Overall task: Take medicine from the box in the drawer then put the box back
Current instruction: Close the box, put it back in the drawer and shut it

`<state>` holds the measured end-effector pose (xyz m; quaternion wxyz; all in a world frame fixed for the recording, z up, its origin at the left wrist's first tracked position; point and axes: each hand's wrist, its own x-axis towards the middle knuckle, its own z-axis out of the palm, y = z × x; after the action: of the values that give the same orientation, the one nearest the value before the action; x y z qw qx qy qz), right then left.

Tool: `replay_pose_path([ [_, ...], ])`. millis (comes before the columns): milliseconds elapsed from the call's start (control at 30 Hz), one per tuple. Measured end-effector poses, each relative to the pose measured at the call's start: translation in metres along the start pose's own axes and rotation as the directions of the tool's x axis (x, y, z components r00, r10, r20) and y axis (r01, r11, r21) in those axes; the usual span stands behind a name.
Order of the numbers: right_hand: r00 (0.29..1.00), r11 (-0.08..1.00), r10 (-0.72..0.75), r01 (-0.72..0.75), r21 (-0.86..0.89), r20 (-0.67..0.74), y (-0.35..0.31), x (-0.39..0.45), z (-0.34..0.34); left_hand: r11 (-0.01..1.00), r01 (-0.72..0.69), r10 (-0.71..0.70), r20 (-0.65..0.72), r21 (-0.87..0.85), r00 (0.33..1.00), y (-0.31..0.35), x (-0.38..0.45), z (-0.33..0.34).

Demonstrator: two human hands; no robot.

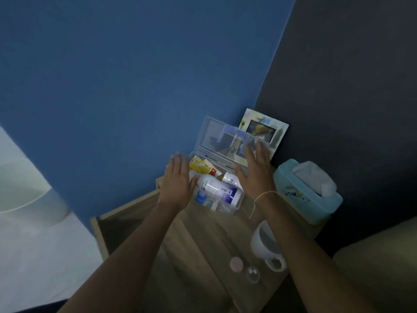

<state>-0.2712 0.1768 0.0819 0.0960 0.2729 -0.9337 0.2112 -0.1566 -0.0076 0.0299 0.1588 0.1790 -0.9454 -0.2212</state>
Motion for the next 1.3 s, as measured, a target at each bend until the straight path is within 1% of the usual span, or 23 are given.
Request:
replay_pose_path([
  [67, 1.0, 1.0, 0.027, -0.027, -0.015, -0.001, 0.009, 0.02, 0.005, 0.998, 0.059, -0.06, 0.022, 0.029, 0.998, -0.008, 0.008, 0.013],
  [133, 0.996, 0.996, 0.076, -0.074, 0.041, -0.05, 0.017, 0.034, 0.011, 0.992, 0.12, -0.121, 0.051, 0.025, 0.991, -0.018, 0.011, 0.026],
  [200, 0.981, 0.967, 0.162, -0.136, 0.216, -0.11, 0.023, 0.044, 0.015, 0.979, 0.196, -0.191, 0.093, -0.048, 0.977, -0.025, 0.009, 0.031],
  [233, 0.967, 0.931, 0.223, -0.173, 0.322, -0.124, 0.026, 0.047, 0.015, 0.969, 0.224, -0.214, 0.104, -0.106, 0.971, -0.025, 0.008, 0.032],
  [300, 0.94, 0.827, 0.331, -0.246, 0.505, -0.084, 0.03, 0.053, 0.016, 0.946, 0.247, -0.228, 0.111, -0.209, 0.967, -0.025, 0.008, 0.031],
  [367, 0.928, 0.756, 0.37, -0.272, 0.595, -0.045, 0.03, 0.053, 0.014, 0.924, 0.266, -0.237, 0.135, -0.276, 0.962, -0.024, 0.008, 0.028],
  [400, 0.928, 0.753, 0.366, -0.254, 0.607, -0.066, 0.03, 0.052, 0.012, 0.911, 0.277, -0.241, 0.15, -0.306, 0.959, -0.023, 0.009, 0.026],
  [500, 0.932, 0.802, 0.314, -0.159, 0.576, -0.18, 0.029, 0.04, 0.002, 0.879, 0.308, -0.256, 0.185, -0.363, 0.949, -0.021, 0.009, 0.022],
  [567, 0.948, 0.849, 0.259, -0.132, 0.511, -0.185, 0.028, 0.029, -0.004, 0.875, 0.31, -0.254, 0.193, -0.373, 0.948, -0.019, 0.006, 0.02],
  [600, 0.96, 0.869, 0.222, -0.116, 0.482, -0.168, 0.027, 0.021, -0.007, 0.873, 0.304, -0.253, 0.179, -0.381, 0.951, -0.018, 0.004, 0.019],
  [667, 0.985, 0.892, 0.123, -0.058, 0.449, -0.117, 0.023, 0.004, -0.011, 0.868, 0.279, -0.261, 0.101, -0.41, 0.96, -0.016, 0.0, 0.015],
  [733, 0.999, 0.902, 0.038, -0.032, 0.43, -0.004, 0.018, -0.012, -0.011, 0.887, 0.214, -0.238, -0.008, -0.408, 0.971, -0.015, -0.003, 0.009],
  [800, 0.994, 0.923, -0.009, -0.034, 0.384, 0.109, 0.011, -0.029, -0.007, 0.937, 0.117, -0.152, -0.083, -0.33, 0.985, -0.013, -0.005, 0.003],
  [833, 0.99, 0.938, -0.034, -0.014, 0.346, 0.133, 0.008, -0.036, -0.002, 0.959, 0.06, -0.089, -0.093, -0.278, 0.992, -0.012, -0.006, 0.0],
  [933, 0.977, 0.97, -0.142, 0.105, 0.221, 0.161, 0.001, -0.055, 0.011, 0.987, -0.102, 0.1, -0.018, -0.123, 0.995, -0.011, -0.009, -0.002],
  [1000, 0.968, 0.971, -0.174, 0.137, 0.197, 0.181, -0.001, -0.064, 0.016, 0.986, -0.161, 0.163, 0.055, -0.035, 0.985, -0.012, -0.014, 0.003],
  [1100, 0.972, 0.967, -0.174, 0.138, 0.215, 0.158, -0.002, -0.072, 0.021, 0.981, -0.177, 0.167, 0.118, 0.076, 0.979, -0.015, -0.02, 0.012],
  [1200, 0.975, 0.969, -0.161, 0.126, 0.212, 0.154, -0.002, -0.072, 0.023, 0.983, -0.161, 0.148, 0.14, 0.089, 0.979, -0.016, -0.023, 0.014],
  [1300, 0.973, 0.977, -0.157, 0.129, 0.168, 0.17, -0.002, -0.068, 0.023, 0.982, -0.162, 0.144, 0.165, 0.101, 0.976, -0.016, -0.025, 0.014],
])
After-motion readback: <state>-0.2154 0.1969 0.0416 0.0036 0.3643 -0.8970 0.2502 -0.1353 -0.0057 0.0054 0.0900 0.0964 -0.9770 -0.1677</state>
